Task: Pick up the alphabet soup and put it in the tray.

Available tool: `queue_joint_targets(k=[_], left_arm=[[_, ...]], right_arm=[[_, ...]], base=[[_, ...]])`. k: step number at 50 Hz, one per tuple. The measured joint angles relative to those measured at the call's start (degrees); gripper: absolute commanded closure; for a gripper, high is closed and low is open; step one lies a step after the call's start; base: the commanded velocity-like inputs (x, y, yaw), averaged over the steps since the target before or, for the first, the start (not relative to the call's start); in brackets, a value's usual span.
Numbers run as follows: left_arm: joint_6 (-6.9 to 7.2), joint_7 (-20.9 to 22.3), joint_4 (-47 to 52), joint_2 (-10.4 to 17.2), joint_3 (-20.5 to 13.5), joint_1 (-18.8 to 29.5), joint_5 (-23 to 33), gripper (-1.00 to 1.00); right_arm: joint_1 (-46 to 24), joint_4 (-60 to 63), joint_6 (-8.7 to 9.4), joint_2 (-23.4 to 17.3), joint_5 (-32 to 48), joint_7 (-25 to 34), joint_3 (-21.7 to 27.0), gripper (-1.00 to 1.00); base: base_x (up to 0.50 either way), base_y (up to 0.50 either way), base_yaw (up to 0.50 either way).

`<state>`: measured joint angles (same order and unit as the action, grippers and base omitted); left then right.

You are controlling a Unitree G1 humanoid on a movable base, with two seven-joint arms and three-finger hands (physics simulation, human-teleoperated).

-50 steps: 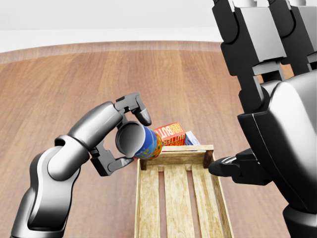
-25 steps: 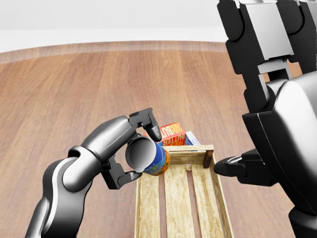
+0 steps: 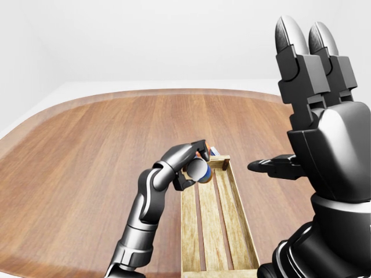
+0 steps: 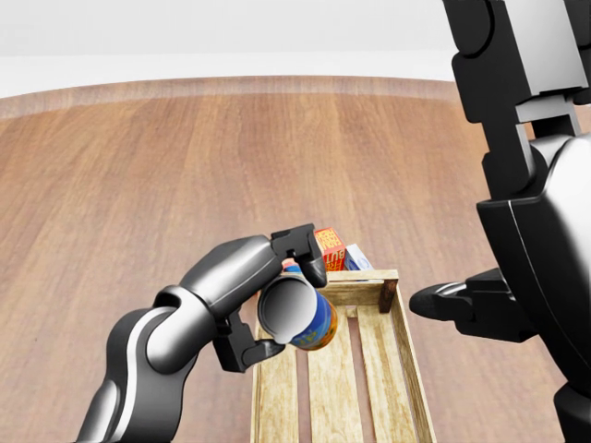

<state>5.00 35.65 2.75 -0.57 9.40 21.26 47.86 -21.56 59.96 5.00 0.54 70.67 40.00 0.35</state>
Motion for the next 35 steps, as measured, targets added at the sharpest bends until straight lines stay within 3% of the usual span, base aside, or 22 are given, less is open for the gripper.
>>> queue_joint_targets(k=[14, 35], left_arm=[[0.00, -0.1, -2.7, -1.9, 2.1, -1.1, 3.0, 1.00], [0.00, -2.7, -10.2, -1.6, 2.6, -3.0, 6.5, 1.00]], right_arm=[[0.0, 0.0, 0.00, -0.2, -0.7, 0.0, 0.4, -1.00], [-0.2, 0.0, 0.00, 0.3, -0.6, 0.0, 0.8, -1.00]], base=[[0.00, 0.00, 0.00], [0.00, 0.00, 0.00]])
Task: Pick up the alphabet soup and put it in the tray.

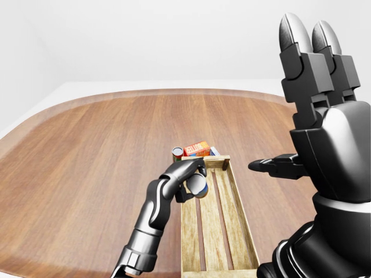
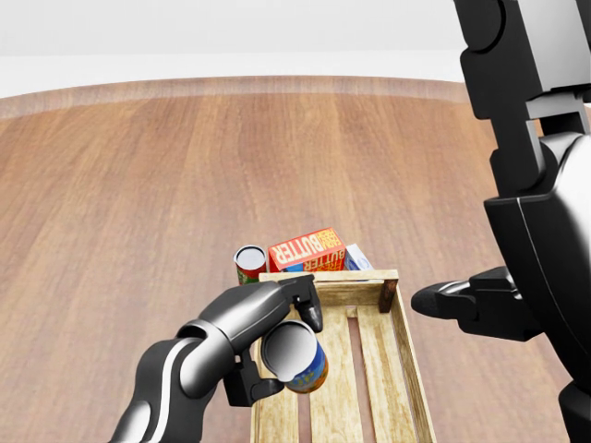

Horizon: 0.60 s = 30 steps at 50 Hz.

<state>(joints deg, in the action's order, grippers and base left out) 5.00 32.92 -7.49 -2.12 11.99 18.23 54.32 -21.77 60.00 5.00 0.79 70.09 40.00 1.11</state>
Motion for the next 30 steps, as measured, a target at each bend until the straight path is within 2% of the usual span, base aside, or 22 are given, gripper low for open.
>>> queue_joint_targets(k=[30], left_arm=[[-0.04, -2.9, -6.5, -4.4, 3.8, -0.1, 3.6, 1.00]], right_arm=[[-1.7, 0.0, 0.00, 1.6, 0.5, 0.0, 2.2, -1.00]], base=[[0.00, 0.00, 0.00]])
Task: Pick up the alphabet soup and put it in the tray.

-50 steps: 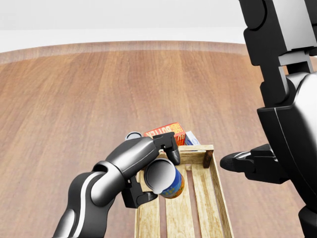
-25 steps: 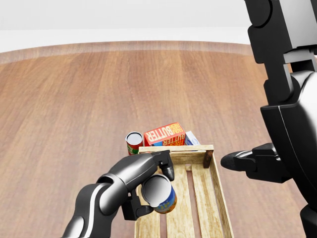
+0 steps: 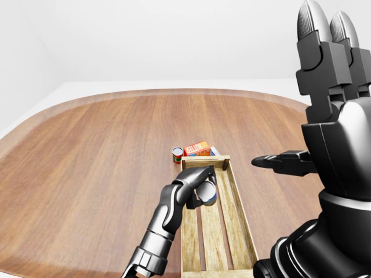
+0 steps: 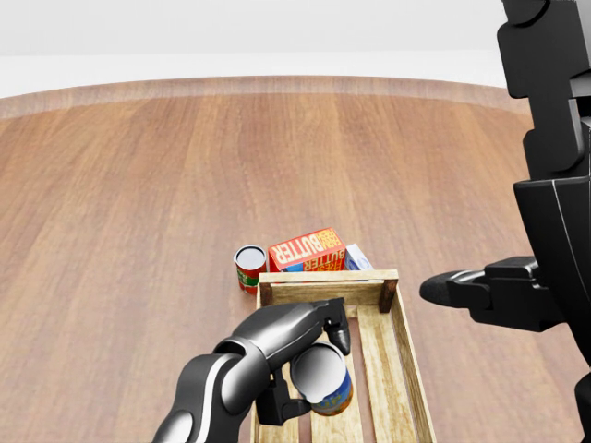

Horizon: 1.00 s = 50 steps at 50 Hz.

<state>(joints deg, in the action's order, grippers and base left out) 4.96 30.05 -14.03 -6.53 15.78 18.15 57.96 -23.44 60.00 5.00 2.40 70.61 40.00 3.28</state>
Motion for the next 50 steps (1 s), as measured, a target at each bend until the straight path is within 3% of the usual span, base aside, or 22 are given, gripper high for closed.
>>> queue_joint_targets(k=[9, 50], left_arm=[[-0.66, -2.2, -4.0, -0.3, 0.0, 0.5, 0.4, 1.00], [-6.37, -13.3, -24.3, -2.7, -0.3, 5.9, 3.0, 1.00]], right_arm=[[-0.1, 0.0, 0.00, 0.4, 0.1, 0.0, 0.1, -1.00], [0.3, 0.0, 0.00, 0.2, -0.8, 0.0, -0.6, -1.00]], base=[[0.00, 0.00, 0.00], [0.00, 0.00, 0.00]])
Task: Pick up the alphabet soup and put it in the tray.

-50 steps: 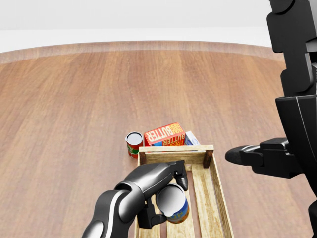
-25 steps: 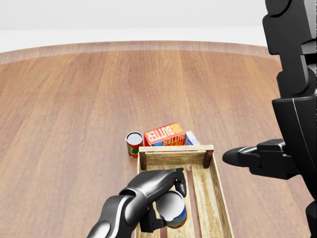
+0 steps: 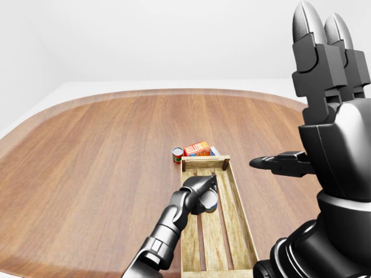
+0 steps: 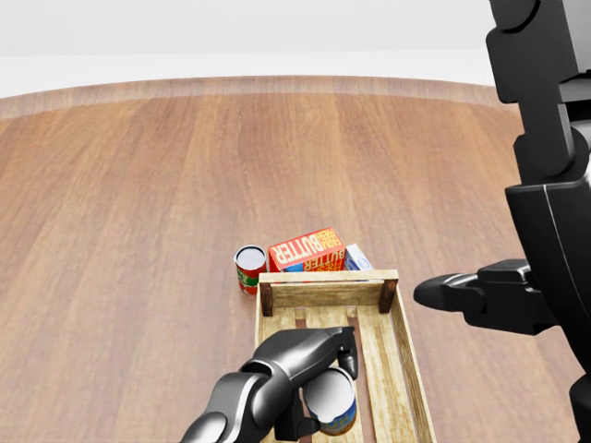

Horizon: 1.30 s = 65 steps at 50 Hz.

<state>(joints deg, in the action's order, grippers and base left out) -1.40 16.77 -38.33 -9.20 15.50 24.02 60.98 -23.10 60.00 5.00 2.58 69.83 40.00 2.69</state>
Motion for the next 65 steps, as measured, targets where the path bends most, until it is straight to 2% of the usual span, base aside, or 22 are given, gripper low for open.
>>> queue_joint_targets(k=[24, 46, 60, 61, 62, 65], left_arm=[[-3.56, -7.7, -14.2, 0.0, -1.6, 5.0, -0.1, 1.00], [-3.60, -14.8, -27.2, -0.7, -2.3, 9.1, 0.2, 1.00], [-3.60, -16.9, -30.9, -1.5, -2.7, 10.9, 0.8, 1.00], [-3.60, -17.0, -31.1, -1.5, -2.8, 11.0, 0.9, -0.85], [-3.60, -16.9, -31.3, -1.6, -2.8, 11.1, 0.6, -1.00], [-3.60, -17.2, -31.7, -1.7, -2.8, 11.2, 0.0, -1.00]], right_arm=[[-0.1, 0.0, 0.00, 0.8, 0.8, 0.0, -0.1, -1.00], [0.4, 0.0, 0.00, 0.4, 0.2, 0.0, -1.2, -1.00], [0.5, 0.0, 0.00, 0.2, -0.1, 0.0, -1.3, -1.00], [0.6, 0.0, 0.00, 0.2, -0.1, 0.0, -1.3, -1.00], [0.6, 0.0, 0.00, 0.3, -0.1, 0.0, -1.3, -1.00], [0.6, 0.0, 0.00, 0.3, -0.1, 0.0, -1.3, -1.00]], base=[[0.00, 0.00, 0.00], [0.00, 0.00, 0.00], [0.00, 0.00, 0.00], [0.00, 0.00, 0.00], [0.00, 0.00, 0.00], [0.00, 0.00, 0.00]])
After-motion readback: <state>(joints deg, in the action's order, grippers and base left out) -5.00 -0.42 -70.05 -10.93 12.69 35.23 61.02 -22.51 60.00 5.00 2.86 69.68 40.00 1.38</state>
